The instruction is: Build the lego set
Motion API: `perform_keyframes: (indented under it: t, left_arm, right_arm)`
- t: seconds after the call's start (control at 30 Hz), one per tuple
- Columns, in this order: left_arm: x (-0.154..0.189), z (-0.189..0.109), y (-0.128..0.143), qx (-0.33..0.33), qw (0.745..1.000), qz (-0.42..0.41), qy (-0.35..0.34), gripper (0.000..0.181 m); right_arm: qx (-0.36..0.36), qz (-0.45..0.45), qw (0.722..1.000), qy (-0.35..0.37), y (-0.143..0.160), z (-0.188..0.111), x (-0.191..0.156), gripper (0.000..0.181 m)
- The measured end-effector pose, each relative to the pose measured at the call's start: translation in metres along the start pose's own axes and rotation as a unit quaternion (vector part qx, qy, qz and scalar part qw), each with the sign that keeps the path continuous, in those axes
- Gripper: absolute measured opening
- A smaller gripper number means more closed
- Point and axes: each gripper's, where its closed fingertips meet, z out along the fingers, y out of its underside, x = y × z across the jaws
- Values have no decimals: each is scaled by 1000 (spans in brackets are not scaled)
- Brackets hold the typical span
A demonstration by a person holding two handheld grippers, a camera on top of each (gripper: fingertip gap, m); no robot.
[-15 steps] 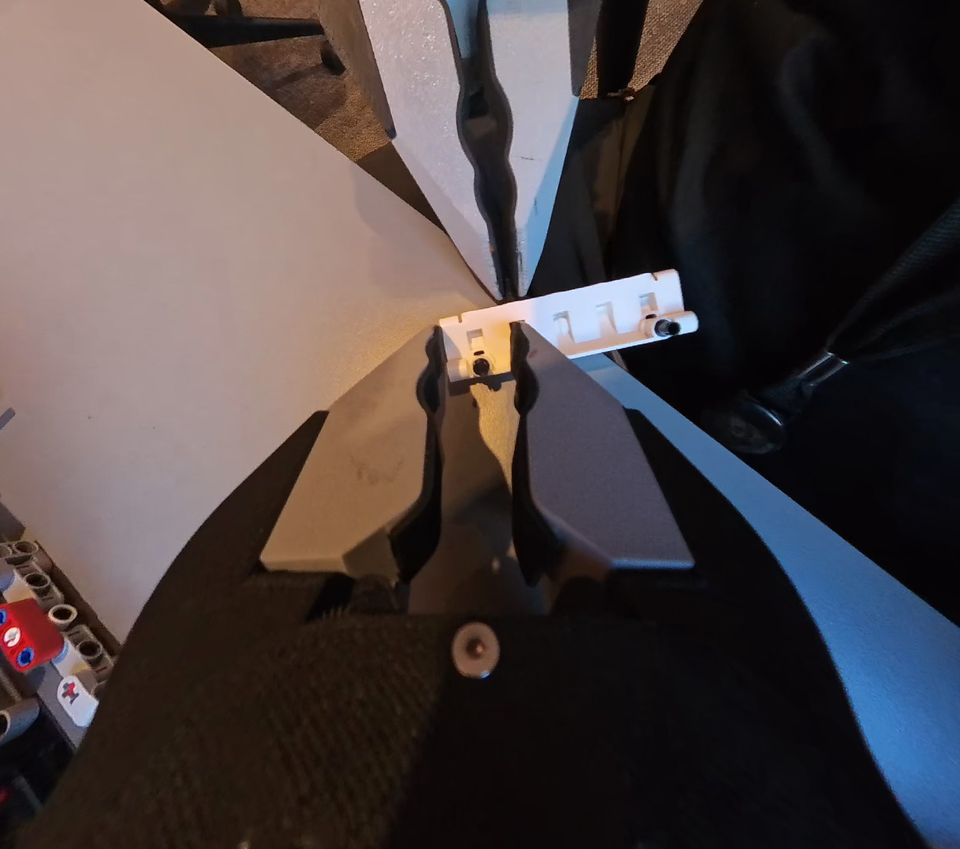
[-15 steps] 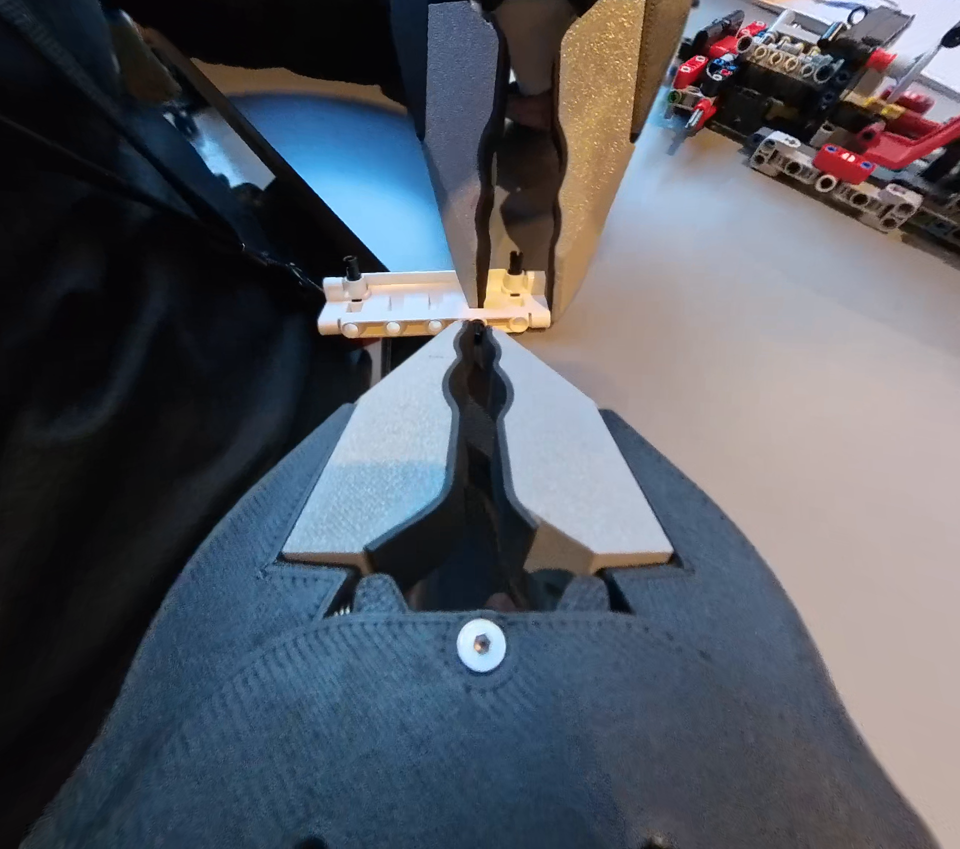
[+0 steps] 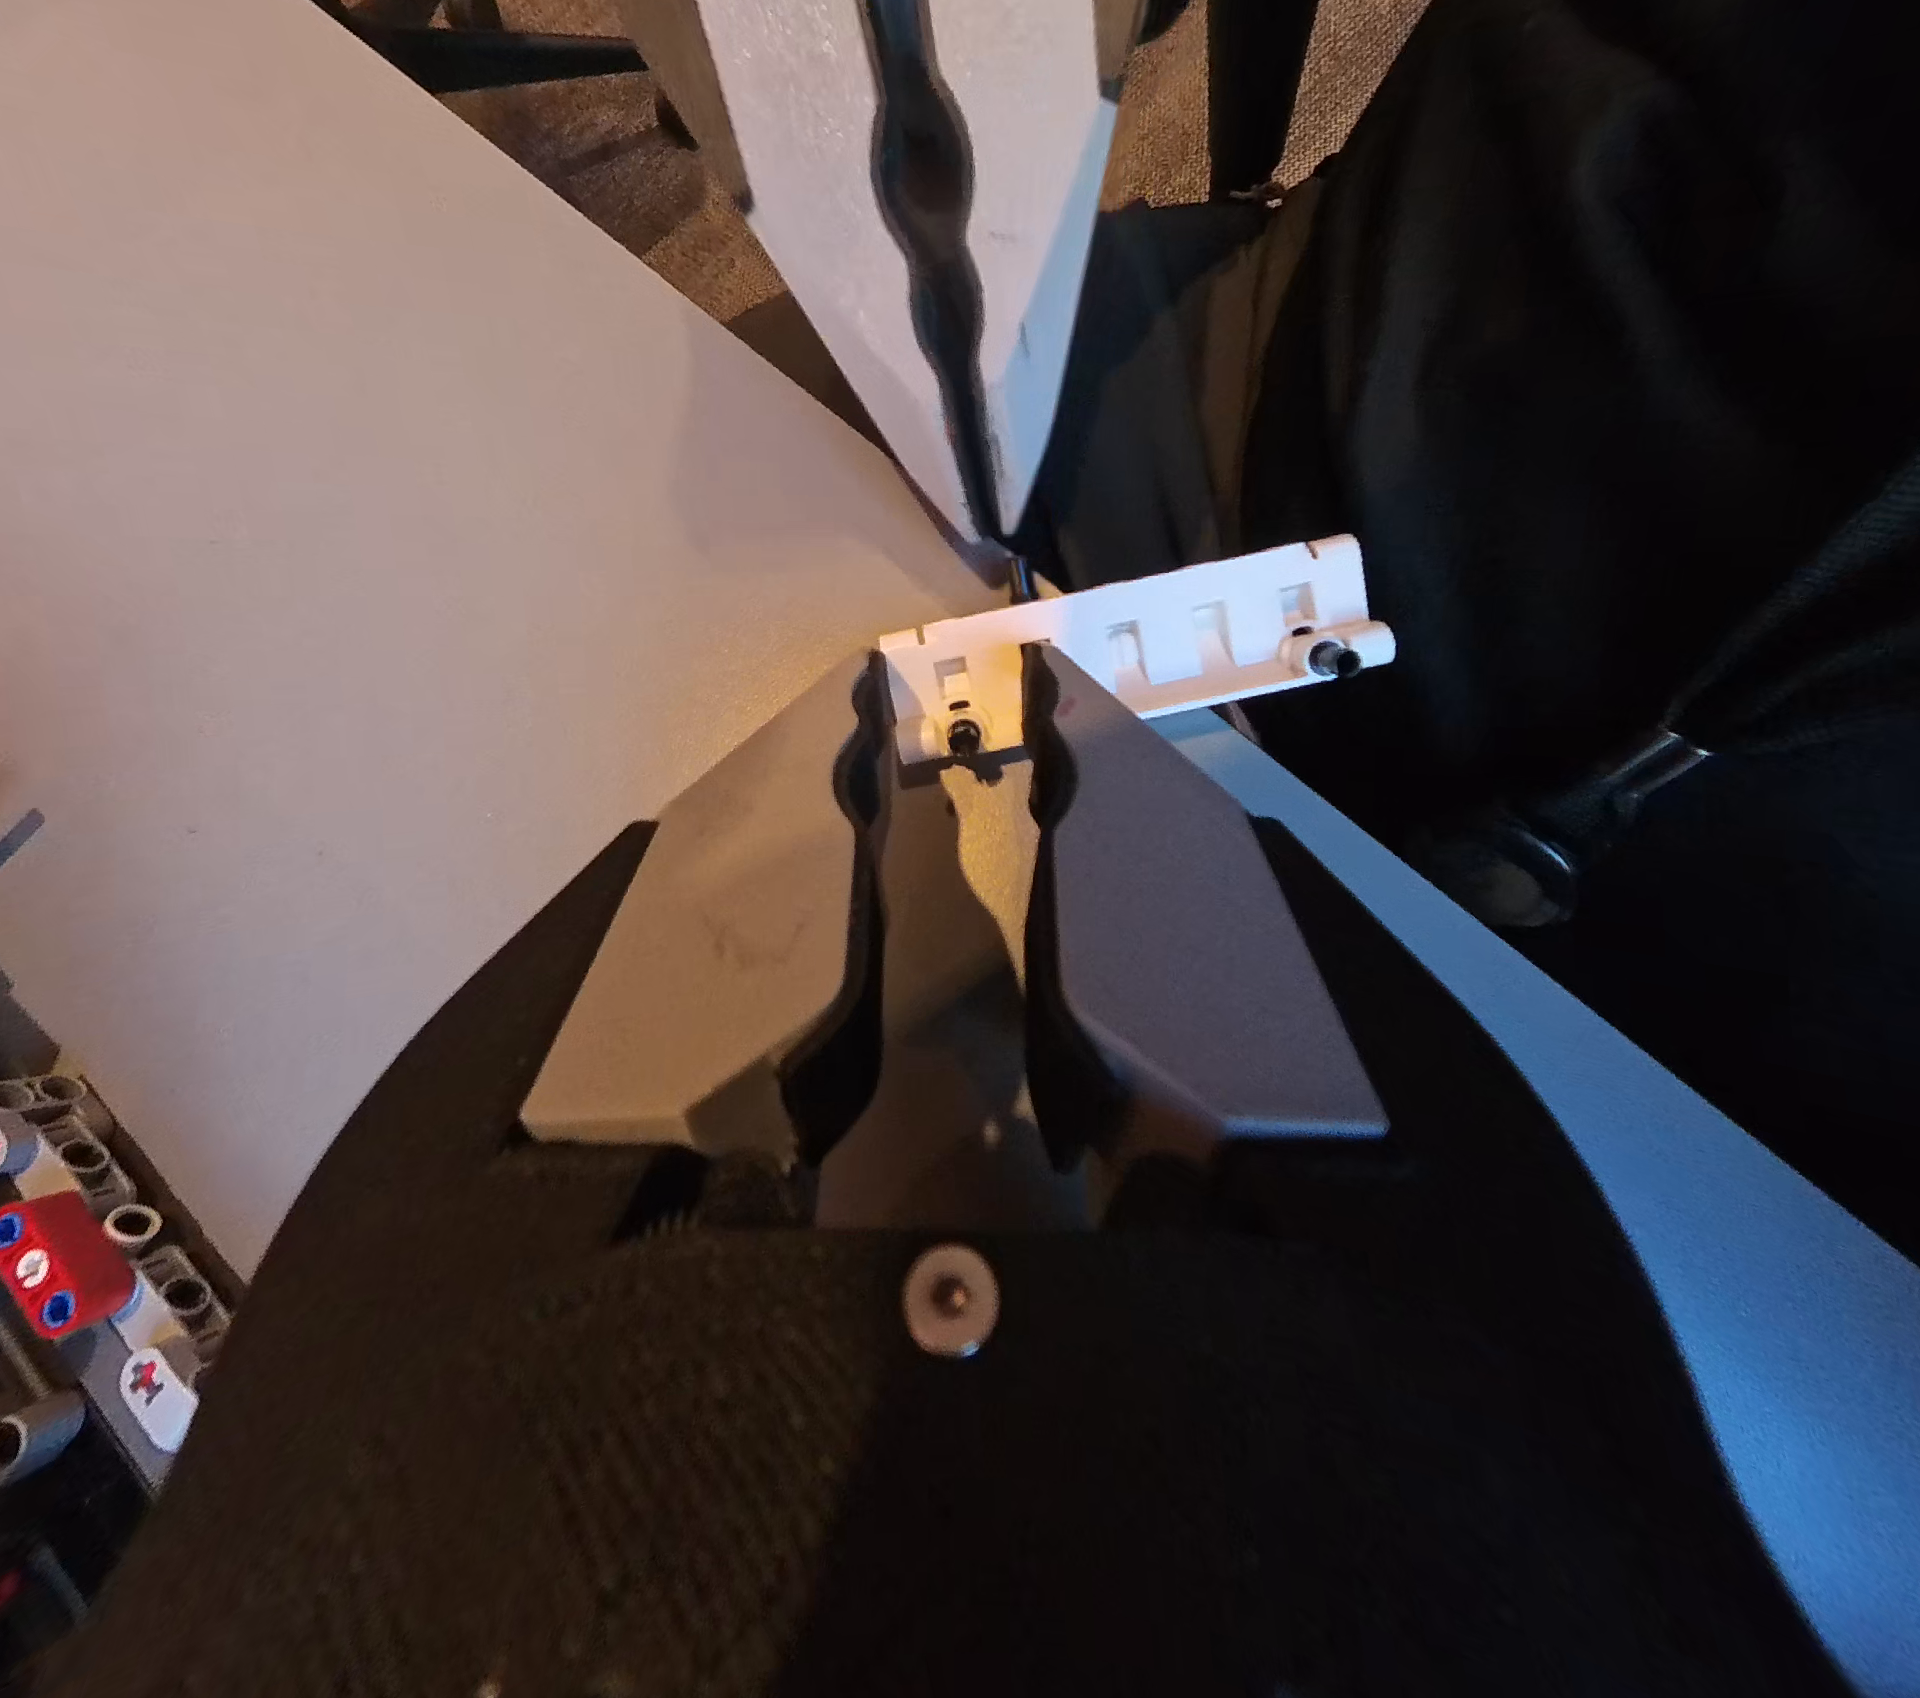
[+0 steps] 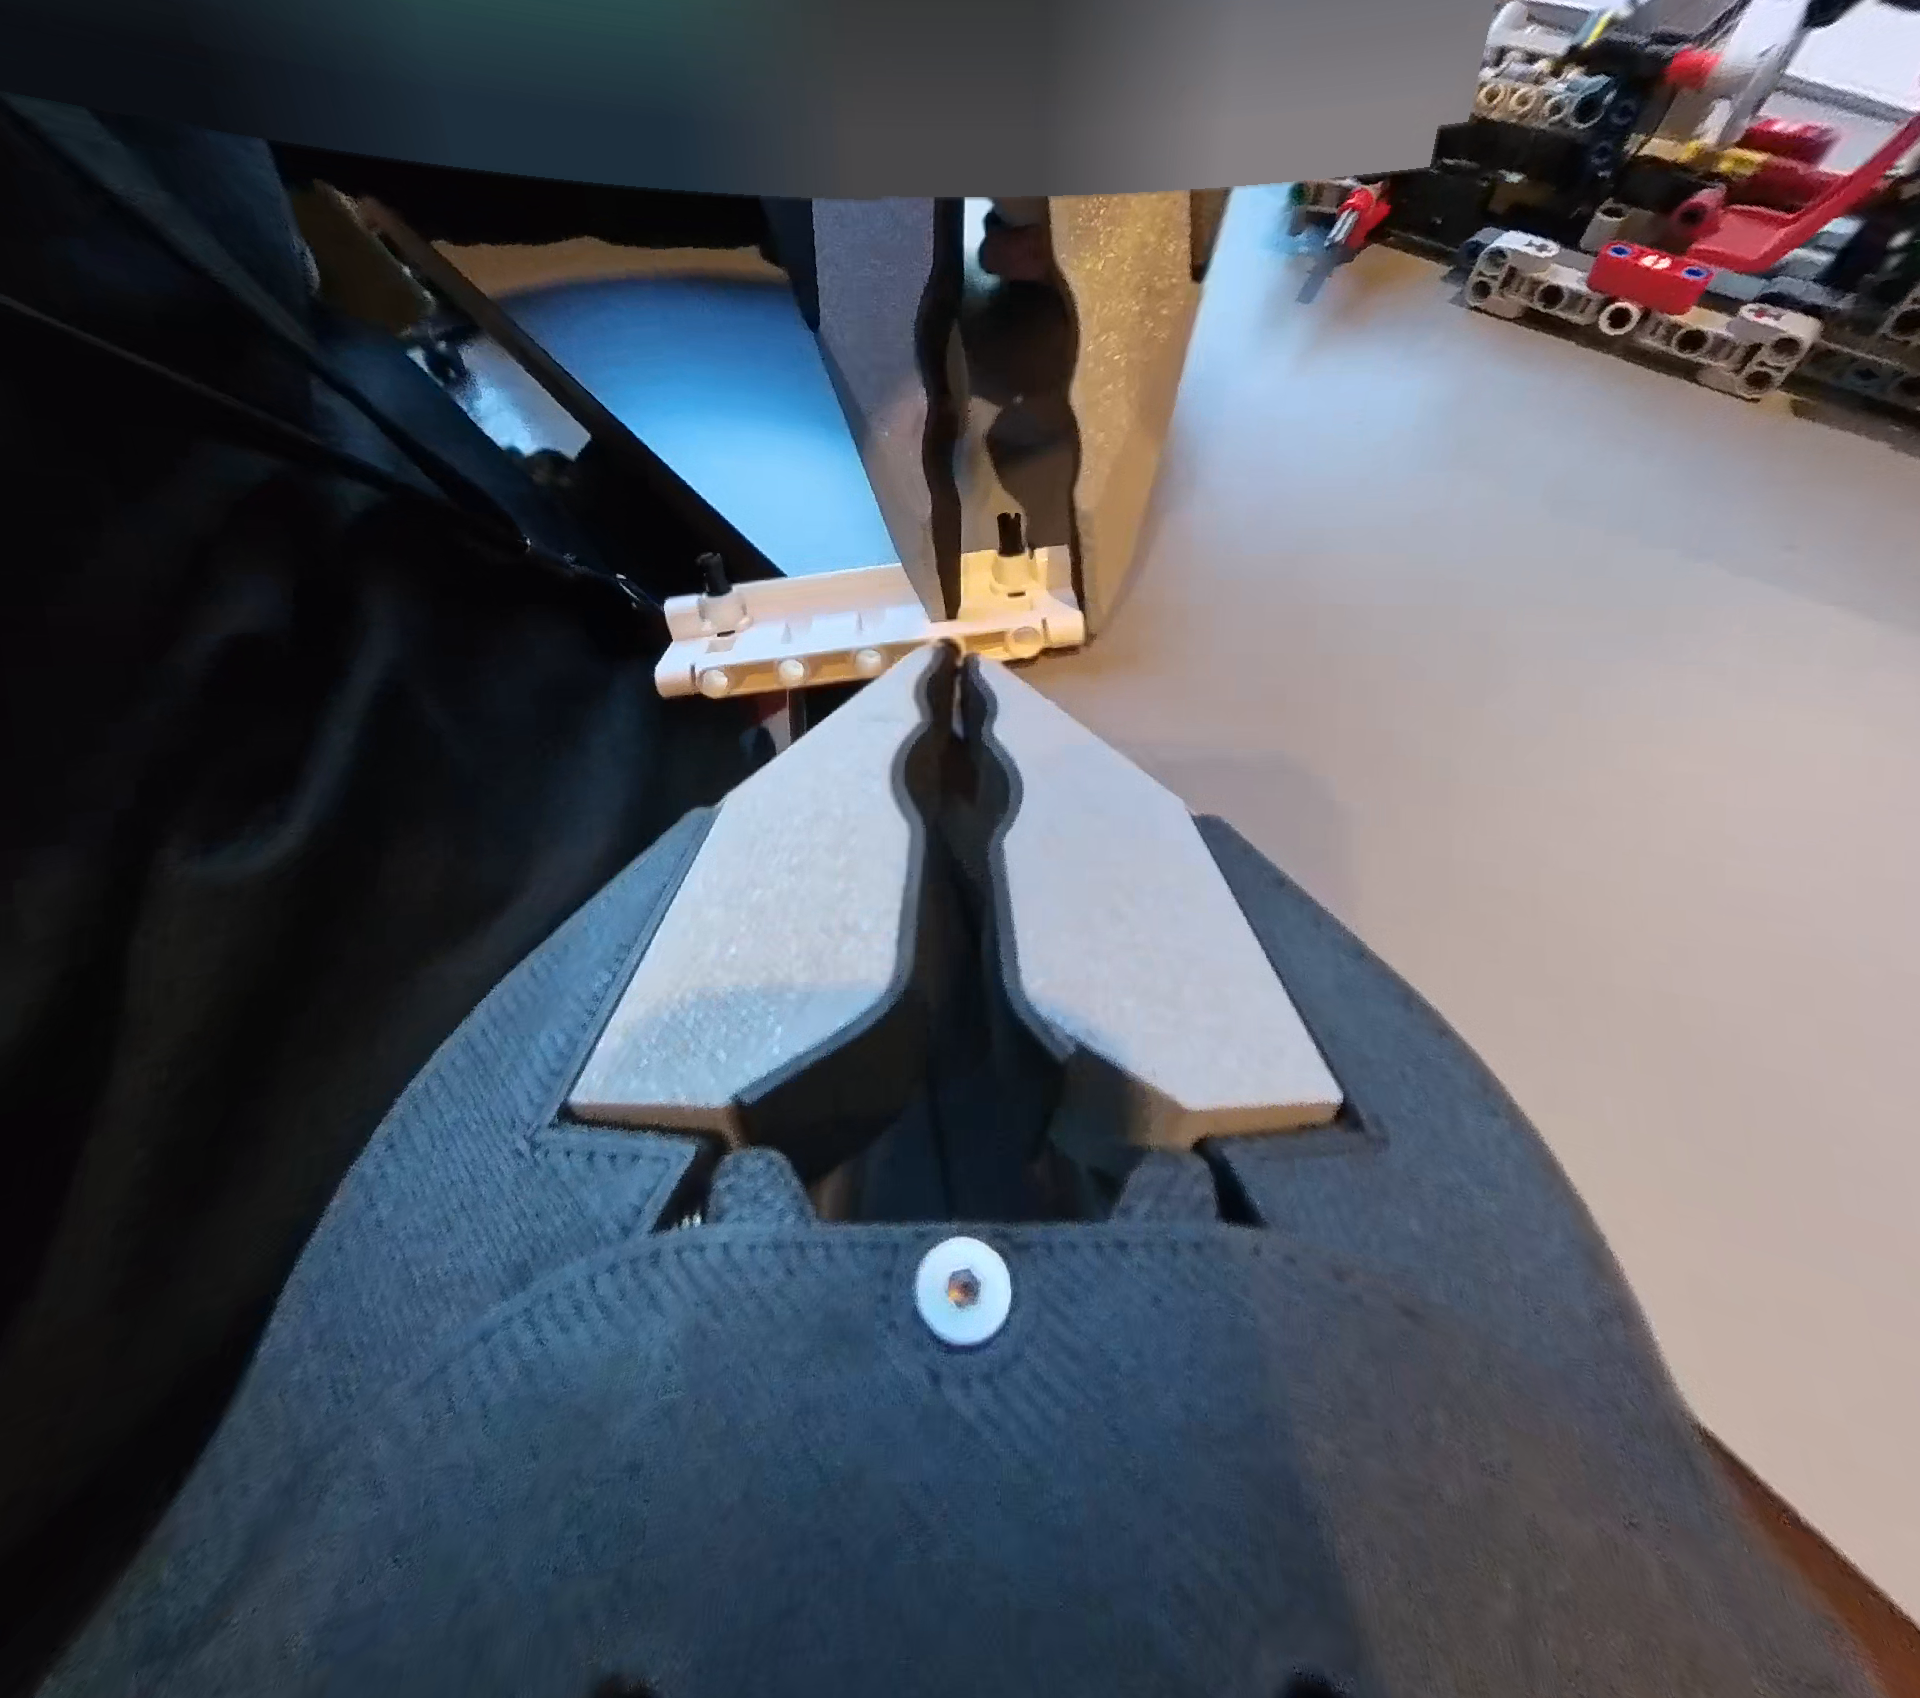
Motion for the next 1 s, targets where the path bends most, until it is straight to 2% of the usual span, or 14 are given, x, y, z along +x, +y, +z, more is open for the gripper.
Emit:
perform_keyframes:
  t: [0.13,0.43,0.9,1.0]
  left_arm:
    - [0,0,0,0,1000,-1,1,23]
    - [0,0,0,0,1000,-2,0,23]
    - [0,-1,1,-1,1000,-6,3,23]
    - [-1,-1,1,-1,1000,-11,-1,23]
  right_arm:
    - [4,3,1000,9,0,-6,5,0]
    - [-19,-25,999,-4,5,3,-3,0]
    - [-16,-31,999,-8,3,4,-2,0]
    - [-6,-7,1000,-12,2,4,0,0]
